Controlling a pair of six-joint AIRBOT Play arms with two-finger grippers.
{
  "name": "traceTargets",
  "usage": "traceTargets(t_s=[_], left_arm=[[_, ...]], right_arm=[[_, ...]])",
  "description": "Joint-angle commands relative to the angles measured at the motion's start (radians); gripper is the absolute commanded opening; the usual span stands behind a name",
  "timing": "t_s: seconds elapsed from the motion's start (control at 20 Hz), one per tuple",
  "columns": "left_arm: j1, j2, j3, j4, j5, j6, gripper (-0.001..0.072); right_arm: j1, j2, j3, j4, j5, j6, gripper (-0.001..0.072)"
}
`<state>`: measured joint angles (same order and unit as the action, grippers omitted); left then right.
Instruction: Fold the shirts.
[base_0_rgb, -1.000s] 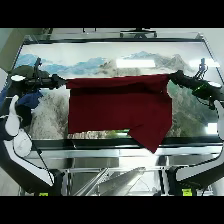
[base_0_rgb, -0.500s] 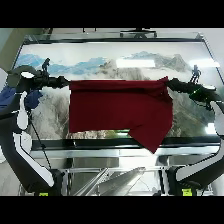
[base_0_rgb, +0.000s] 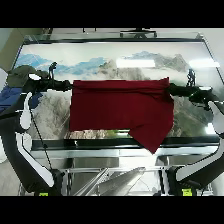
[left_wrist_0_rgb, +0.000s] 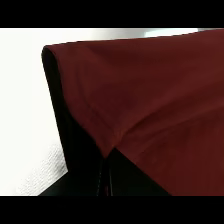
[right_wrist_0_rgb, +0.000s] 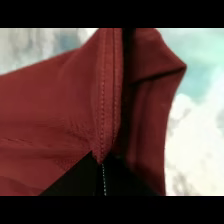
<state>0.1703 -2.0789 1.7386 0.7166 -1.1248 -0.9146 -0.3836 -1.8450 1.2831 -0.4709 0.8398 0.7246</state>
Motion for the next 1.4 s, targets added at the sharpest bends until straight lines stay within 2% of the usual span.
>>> traceTargets(t_s=[0.0,0.1,0.15,0.2,0.25,0.3,0.4,0.5,0.55,0.6,0.8,0.95,1.1,1.2,1.25,1.35], left_arm=[[-0.004,0.0,-0.001,0.023,0.01,0.005,0.0019],[-0.013,0.003,0.003,0.016,-0.013,0.004,0.0022],[-0.013,0.003,0.022,0.018,-0.061,0.003,0.0063],[-0.013,0.003,0.058,0.018,-0.122,-0.015,0.0285],[-0.008,0.003,0.109,0.027,-0.193,-0.055,0.0321],[0.005,0.003,0.163,0.044,-0.268,-0.099,0.0321],[0.039,0.006,0.282,0.132,-0.455,-0.243,0.032],[0.072,0.047,0.282,0.183,-0.584,-0.327,0.0317],[0.092,0.101,0.206,0.175,-0.577,-0.33,0.0315],[0.107,0.163,0.111,0.177,-0.559,-0.323,0.0278],[0.129,0.42,-0.436,0.183,-0.368,-0.218,0.0279],[0.129,0.497,-0.763,0.182,-0.215,-0.169,0.028],[0.129,0.506,-0.903,0.181,-0.097,-0.122,0.0281],[0.125,0.506,-0.923,0.166,-0.045,-0.096,0.028],[0.113,0.506,-0.926,0.146,-0.038,-0.08,0.0281],[0.077,0.506,-0.925,0.143,-0.039,-0.071,0.028]], right_arm=[[0.0,-0.005,0.0,-0.045,-0.005,0.024,0.0018],[0.001,-0.003,0.002,-0.044,0.006,0.024,0.0025],[0.0,0.0,0.008,-0.046,0.023,0.024,0.0191],[-0.007,0.006,0.022,-0.047,0.057,0.024,0.0387],[-0.021,0.019,0.039,-0.05,0.108,0.025,0.0437],[-0.042,0.041,0.058,-0.05,0.172,0.037,0.0439],[-0.102,0.108,0.073,-0.053,0.272,0.111,0.0437],[-0.167,0.185,0.068,-0.067,0.388,0.141,0.0433],[-0.203,0.226,0.053,-0.094,0.438,0.164,0.0415],[-0.231,0.266,0.029,-0.117,0.478,0.171,0.0343],[-0.335,0.443,-0.15,-0.192,0.538,0.193,0.0344],[-0.384,0.599,-0.316,-0.234,0.509,0.192,0.0344],[-0.391,0.737,-0.432,-0.234,0.409,0.188,0.0345],[-0.391,0.775,-0.447,-0.233,0.41,0.189,0.035],[-0.391,0.782,-0.447,-0.233,0.422,0.19,0.0396],[-0.391,0.782,-0.45,-0.234,0.455,0.209,0.0399]])
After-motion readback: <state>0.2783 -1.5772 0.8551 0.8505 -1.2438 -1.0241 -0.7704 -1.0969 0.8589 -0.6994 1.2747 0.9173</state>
